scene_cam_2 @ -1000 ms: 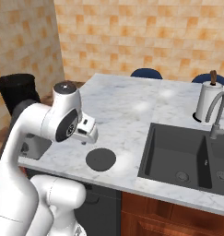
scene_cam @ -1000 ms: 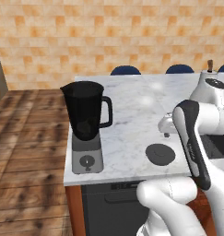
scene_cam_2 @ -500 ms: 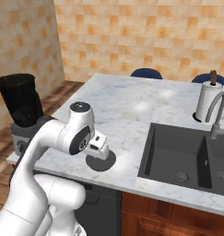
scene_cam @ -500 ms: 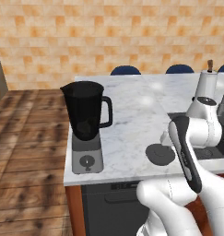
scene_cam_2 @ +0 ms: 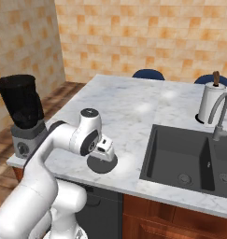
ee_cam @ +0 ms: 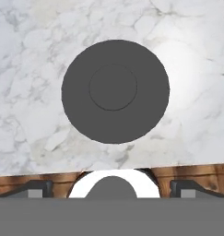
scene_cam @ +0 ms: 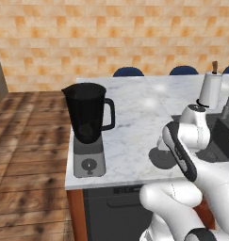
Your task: Grab the garlics from the fridge, place them in the blender, close the lid, and turn on the blender to create a marinade.
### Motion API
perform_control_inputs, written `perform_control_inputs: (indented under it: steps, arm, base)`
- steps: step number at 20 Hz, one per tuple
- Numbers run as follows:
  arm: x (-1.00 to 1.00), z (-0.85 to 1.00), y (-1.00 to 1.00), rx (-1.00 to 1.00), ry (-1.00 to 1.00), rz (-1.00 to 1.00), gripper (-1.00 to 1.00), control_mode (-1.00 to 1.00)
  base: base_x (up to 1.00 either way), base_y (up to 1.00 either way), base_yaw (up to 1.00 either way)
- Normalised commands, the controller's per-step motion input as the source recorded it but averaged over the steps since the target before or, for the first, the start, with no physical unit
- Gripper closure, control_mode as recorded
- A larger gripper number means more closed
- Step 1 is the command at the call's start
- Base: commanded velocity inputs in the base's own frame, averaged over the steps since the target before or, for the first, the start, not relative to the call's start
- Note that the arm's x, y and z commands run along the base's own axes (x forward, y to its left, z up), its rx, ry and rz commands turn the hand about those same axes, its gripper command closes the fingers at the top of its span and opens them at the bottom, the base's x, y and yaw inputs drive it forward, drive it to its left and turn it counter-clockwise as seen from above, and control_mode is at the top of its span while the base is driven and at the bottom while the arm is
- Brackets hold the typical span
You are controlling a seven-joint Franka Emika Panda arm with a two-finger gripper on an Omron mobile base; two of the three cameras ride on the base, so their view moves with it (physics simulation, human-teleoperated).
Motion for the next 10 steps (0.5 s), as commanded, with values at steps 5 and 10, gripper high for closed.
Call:
perform_control_inputs:
  steps: [5, 10]
  arm:
    - [0.39, -0.44, 0.00, 0.00, 0.06, 0.00, -1.00, -1.00]
    - [0.35, -0.36, 0.00, 0.00, 0.03, 0.00, -1.00, -1.00]
  base:
    - [0.00, 0.00, 0.00]
    - [0.00, 0.00, 0.00]
